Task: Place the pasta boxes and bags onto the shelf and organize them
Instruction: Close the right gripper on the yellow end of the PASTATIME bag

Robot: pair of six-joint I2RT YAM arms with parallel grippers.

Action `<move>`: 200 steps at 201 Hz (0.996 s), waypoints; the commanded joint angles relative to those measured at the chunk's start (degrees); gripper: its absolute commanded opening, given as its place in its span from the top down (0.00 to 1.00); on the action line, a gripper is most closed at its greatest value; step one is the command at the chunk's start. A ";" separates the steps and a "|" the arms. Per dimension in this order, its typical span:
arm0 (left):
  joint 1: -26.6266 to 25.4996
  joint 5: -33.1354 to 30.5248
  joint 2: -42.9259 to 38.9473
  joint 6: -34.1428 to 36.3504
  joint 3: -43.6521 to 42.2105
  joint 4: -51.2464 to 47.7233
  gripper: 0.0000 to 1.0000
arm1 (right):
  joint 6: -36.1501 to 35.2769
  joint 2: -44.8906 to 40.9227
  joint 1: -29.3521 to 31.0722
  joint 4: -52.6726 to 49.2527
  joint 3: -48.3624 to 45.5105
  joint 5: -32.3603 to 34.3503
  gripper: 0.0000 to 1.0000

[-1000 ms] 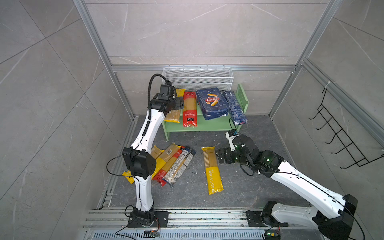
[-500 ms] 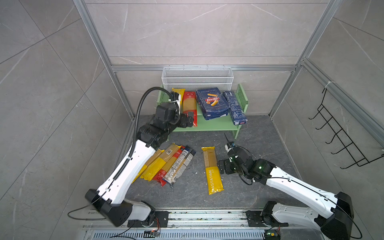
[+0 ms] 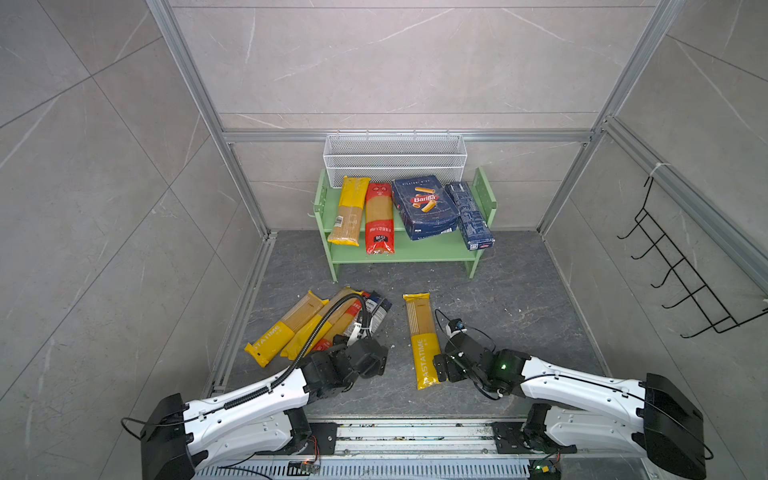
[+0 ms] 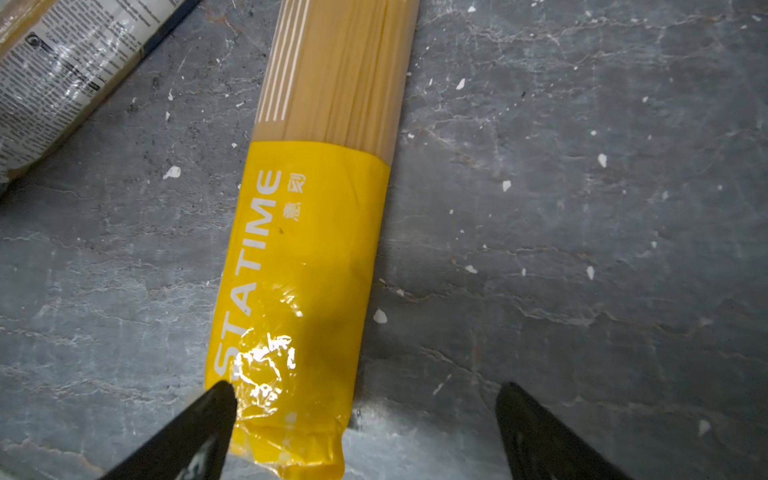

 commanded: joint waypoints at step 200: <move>-2.76 -11.76 -12.61 -9.39 -4.72 -5.43 0.00 | 12.65 34.54 10.52 18.02 -1.64 8.18 0.30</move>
